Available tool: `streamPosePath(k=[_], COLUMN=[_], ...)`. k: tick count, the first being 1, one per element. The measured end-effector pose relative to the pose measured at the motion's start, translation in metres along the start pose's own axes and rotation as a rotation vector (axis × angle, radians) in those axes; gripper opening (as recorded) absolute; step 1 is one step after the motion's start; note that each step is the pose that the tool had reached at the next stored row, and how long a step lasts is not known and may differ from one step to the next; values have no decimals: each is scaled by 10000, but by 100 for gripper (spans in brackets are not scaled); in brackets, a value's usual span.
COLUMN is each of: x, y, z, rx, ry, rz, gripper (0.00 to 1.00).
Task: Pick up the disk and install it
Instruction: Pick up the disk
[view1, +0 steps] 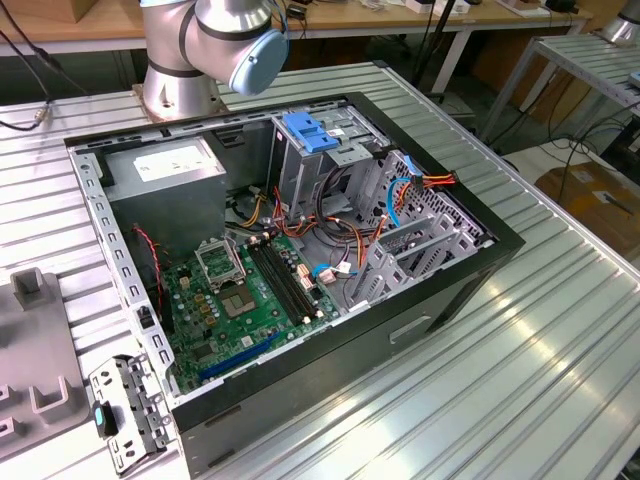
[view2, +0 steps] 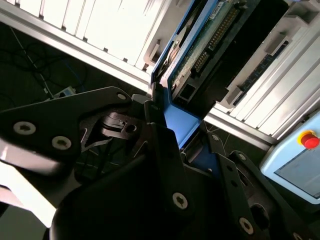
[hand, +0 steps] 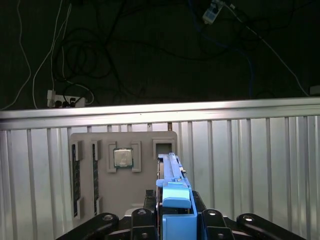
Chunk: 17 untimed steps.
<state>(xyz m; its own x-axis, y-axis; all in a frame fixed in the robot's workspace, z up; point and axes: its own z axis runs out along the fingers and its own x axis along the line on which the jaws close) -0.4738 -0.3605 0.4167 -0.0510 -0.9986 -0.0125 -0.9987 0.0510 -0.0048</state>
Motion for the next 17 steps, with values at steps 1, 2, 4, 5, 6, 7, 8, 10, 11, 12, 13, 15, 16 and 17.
streamPosePath(k=[1,2,4,5,6,7,8,10,11,12,13,15,16,17], x=[0,0,-1,-1,-1,-1,-1,-1,-2,-2,-2,-3,-3,-3], y=[0,0,0,0,0,-1,-1,-1,-1,-1,-1,-1,-1,-1], z=[-10,-22,-45,-55,-71,-87,-100,-121,-137,-167,-186,-214,-230,-241], rx=[0,-1,-1,0,0,-1,-1,0,0,0,-1,0,0,0], ry=[0,1,1,0,0,0,0,0,0,0,0,0,0,0], rz=[0,0,0,0,0,0,0,0,0,0,0,0,0,0], gripper=[37,37,37,37,37,37,37,37,37,37,37,37,37,37])
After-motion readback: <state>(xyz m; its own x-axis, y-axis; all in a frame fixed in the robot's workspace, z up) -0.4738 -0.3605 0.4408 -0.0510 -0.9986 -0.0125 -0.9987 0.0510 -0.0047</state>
